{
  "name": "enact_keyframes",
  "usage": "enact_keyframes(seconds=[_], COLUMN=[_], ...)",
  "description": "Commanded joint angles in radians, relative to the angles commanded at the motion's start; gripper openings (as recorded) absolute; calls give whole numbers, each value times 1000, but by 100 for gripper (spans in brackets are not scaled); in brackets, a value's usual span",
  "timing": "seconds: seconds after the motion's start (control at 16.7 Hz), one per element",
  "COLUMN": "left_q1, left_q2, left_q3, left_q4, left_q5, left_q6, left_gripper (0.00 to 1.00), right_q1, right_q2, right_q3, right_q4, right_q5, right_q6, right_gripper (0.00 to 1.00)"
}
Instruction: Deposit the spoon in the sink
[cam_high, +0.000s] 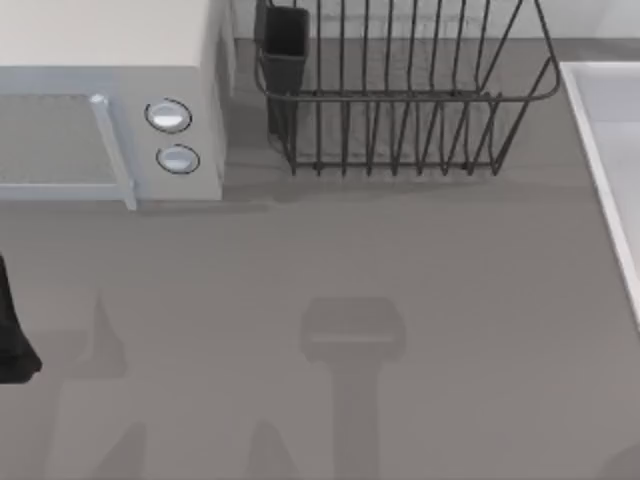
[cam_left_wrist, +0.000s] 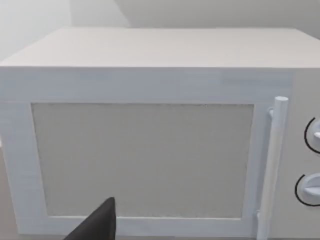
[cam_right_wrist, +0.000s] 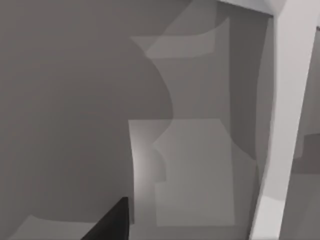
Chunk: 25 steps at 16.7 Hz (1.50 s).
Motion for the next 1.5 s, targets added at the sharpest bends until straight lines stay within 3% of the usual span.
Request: enact_keyframes(seconds=[0.06,0.84,1.32,1.5], left_q1=[0,0,0,0], left_q2=[0,0,0,0], left_q3=[0,0,0,0], left_q4=[0,0,0,0], left_q5=[0,0,0,0], left_q6=[0,0,0,0], left_gripper=[100,100,100,100], right_q1=[0,0,0,-3], right_q2=[0,0,0,-70], right_q3=[0,0,0,40], right_q4=[0,0,0,-98], right_q5=[0,0,0,-28], right_q6=[0,0,0,30], right_gripper=[100,2,0,0])
